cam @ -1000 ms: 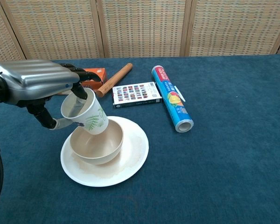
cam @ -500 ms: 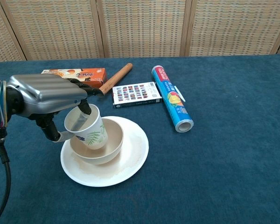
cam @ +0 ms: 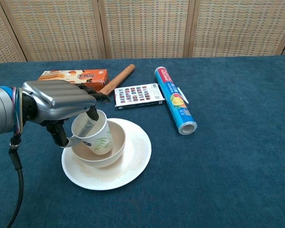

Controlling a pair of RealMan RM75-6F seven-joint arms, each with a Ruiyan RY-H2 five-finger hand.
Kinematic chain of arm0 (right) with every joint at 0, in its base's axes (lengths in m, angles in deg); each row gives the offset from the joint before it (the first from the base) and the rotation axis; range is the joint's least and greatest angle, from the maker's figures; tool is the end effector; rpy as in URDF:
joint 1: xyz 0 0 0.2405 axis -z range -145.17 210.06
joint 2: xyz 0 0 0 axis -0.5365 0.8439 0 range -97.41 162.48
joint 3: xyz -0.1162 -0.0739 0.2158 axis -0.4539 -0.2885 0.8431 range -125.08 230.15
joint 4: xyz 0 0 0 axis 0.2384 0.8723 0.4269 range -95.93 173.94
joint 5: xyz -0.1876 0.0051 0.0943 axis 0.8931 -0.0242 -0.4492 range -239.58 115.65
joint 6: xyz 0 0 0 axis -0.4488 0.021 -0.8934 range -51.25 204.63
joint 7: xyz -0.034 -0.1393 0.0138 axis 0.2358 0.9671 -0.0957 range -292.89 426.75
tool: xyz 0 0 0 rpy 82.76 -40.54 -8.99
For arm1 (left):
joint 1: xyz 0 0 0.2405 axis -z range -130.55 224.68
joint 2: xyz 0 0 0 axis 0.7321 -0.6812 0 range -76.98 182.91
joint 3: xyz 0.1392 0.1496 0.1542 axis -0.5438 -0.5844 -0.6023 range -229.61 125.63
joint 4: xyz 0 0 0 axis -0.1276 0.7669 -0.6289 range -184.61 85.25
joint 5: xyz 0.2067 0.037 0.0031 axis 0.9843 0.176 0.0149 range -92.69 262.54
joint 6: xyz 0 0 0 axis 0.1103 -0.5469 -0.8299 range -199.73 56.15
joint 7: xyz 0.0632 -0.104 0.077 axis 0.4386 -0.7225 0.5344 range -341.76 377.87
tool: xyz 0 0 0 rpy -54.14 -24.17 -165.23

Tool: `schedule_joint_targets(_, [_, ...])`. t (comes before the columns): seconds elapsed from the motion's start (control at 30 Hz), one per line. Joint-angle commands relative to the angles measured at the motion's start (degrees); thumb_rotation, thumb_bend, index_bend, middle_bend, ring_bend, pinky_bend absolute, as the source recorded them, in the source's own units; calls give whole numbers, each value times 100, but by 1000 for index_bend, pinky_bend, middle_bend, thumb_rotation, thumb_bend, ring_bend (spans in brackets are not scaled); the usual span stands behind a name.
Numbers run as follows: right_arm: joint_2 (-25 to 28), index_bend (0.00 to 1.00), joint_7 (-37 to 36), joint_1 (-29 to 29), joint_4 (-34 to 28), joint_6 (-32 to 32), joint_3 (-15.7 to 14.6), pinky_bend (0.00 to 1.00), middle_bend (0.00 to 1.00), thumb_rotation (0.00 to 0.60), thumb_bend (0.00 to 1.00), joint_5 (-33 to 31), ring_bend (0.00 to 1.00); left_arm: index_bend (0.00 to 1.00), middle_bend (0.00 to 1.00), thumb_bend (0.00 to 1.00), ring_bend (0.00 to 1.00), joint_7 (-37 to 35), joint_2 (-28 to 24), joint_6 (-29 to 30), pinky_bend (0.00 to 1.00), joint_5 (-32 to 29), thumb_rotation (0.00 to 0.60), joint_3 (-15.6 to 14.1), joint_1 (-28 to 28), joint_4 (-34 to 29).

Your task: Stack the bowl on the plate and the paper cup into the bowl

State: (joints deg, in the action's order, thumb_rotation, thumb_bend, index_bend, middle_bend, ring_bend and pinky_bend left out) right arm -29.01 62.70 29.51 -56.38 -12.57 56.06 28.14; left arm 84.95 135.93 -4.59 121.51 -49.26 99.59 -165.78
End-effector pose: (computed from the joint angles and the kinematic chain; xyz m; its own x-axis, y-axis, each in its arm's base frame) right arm -0.2950 -0.1721 0.1755 0.3195 0.0641 0.9454 -0.9445 -0.0594 0.3232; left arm -0.0892 0.2686 -0.0102 0.8140 0.2594 0.5197 0.5695 -0.5327 -0.6260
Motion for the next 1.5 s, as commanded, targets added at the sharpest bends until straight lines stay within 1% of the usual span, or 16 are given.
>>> schedule_joint_targets(0.03, [2, 33, -7, 2, 2, -5, 1, 0, 0, 600, 201, 2, 0, 573, 0, 404, 0, 66, 34, 49, 0, -103, 600, -14, 72, 8])
schedule_joint_targets(0.23, [-1, 33, -7, -1, 3, -1, -2, 0, 0, 600, 201, 13, 0, 503, 0, 402, 0, 99, 116, 165, 0, -268, 600, -38, 229, 28])
schedule_joint_targets(0.53, [0, 33, -36, 5, 13, -19, 4, 0, 0, 600, 201, 17, 0, 462, 0, 389, 0, -63, 136, 300, 0, -150, 600, -116, 285, 3])
schedule_joint_targets(0.67, [-2, 33, -28, 2, 13, -13, -1, 0, 0, 600, 201, 27, 0, 438, 0, 384, 0, -276, -76, 417, 0, 89, 600, -160, 204, -195])
schedule_joint_targets(0.73, [-5, 33, -6, 0, 7, -5, -7, 0, 0, 600, 200, 31, 0, 434, 0, 383, 0, -415, -301, 532, 0, 288, 600, -226, 105, -369])
schedule_joint_targets(0.87, [-8, 33, 20, 3, -2, -14, -5, 0, 0, 600, 201, 34, 0, 431, 0, 381, 0, -564, -588, 568, 0, 535, 600, -350, 6, -541])
schedule_joint_targets(1.0, [-12, 33, 44, 1, -10, -2, -10, 0, 0, 600, 201, 33, 0, 428, 0, 380, 0, -802, -845, 623, 0, 786, 600, -412, -123, -665])
schedule_joint_targets(1.13, [-24, 33, 91, -10, -14, 16, -17, 0, 0, 600, 201, 46, 0, 410, 0, 378, 0, -1262, -1235, 763, 0, 1188, 600, -489, -389, -768])
schedule_joint_targets(1.2, [-30, 33, 103, -13, -12, 24, -18, 0, 0, 600, 201, 44, 0, 396, 0, 374, 0, -1545, -1414, 870, 0, 1504, 600, -567, -583, -749])
schedule_joint_targets(1.27, [-39, 33, 132, -22, -6, 44, -16, 0, 0, 600, 201, 34, 0, 367, 0, 358, 0, -1891, -1565, 1172, 0, 1963, 600, -733, -927, -651])
schedule_joint_targets(1.3, [-45, 33, 146, -25, -5, 49, -17, 0, 0, 600, 201, 34, 0, 350, 0, 347, 0, -2047, -1583, 1301, 0, 2181, 600, -813, -1084, -586])
schedule_joint_targets(1.43, [-78, 33, 235, -41, 5, 68, -24, 0, 0, 600, 201, 51, 0, 230, 0, 285, 0, -2734, -1515, 1861, 0, 3098, 600, -1161, -1798, -93])
schedule_joint_targets(1.5, [-95, 33, 296, -50, 0, 82, -29, 0, 0, 600, 201, 61, 0, 170, 0, 262, 0, -2985, -1431, 2116, 0, 3430, 600, -1288, -2106, 187])
